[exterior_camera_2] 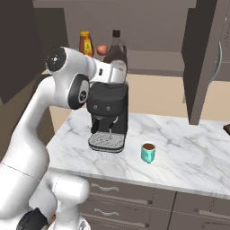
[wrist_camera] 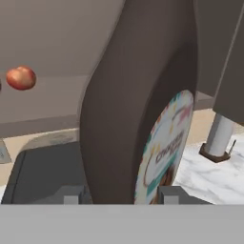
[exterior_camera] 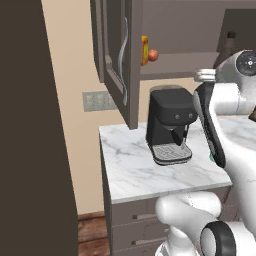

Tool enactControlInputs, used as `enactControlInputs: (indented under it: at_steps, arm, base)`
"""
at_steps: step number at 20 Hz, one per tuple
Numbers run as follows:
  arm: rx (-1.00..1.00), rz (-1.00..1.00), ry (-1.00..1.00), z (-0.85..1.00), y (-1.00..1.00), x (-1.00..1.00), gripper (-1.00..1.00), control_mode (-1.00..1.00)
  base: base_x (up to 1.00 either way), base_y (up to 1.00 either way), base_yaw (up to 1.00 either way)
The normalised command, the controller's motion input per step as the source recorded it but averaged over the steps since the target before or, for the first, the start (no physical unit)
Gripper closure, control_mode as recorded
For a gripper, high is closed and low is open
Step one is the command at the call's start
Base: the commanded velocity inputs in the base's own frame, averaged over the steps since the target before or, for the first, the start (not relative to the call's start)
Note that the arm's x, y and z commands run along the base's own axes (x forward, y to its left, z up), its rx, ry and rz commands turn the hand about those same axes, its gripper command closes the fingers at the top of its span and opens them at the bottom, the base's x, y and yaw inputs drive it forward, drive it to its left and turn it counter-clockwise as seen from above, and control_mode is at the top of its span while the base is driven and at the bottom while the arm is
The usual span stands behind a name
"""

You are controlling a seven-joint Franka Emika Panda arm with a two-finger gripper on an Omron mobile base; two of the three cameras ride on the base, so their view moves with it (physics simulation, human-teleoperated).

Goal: Pick the syrup bottle and honey bottle from the cabinet and place them next to the mug.

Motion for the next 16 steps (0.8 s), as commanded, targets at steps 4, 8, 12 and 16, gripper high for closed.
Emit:
enactControlInputs:
  at_steps: [4, 8, 12, 16]
  arm:
    - [0.0, 0.25, -0.13, -0.36, -0.57, -1.0, 1.0, -1.0]
    - [0.0, 0.31, -0.1, -0.5, -0.65, -1.0, 1.0, -1.0]
    - [0.0, 0.33, -0.04, -0.64, -0.67, -0.91, 1.0, -1.0]
    - [0.0, 0.35, 0.0, -0.54, -0.63, -0.55, 1.0, -1.0]
  base:
    - [0.0, 0.0, 0.0]
    - [0.0, 0.0, 0.0]
    - [0.0, 0.0, 0.0]
    - [0.0, 0.0, 0.0]
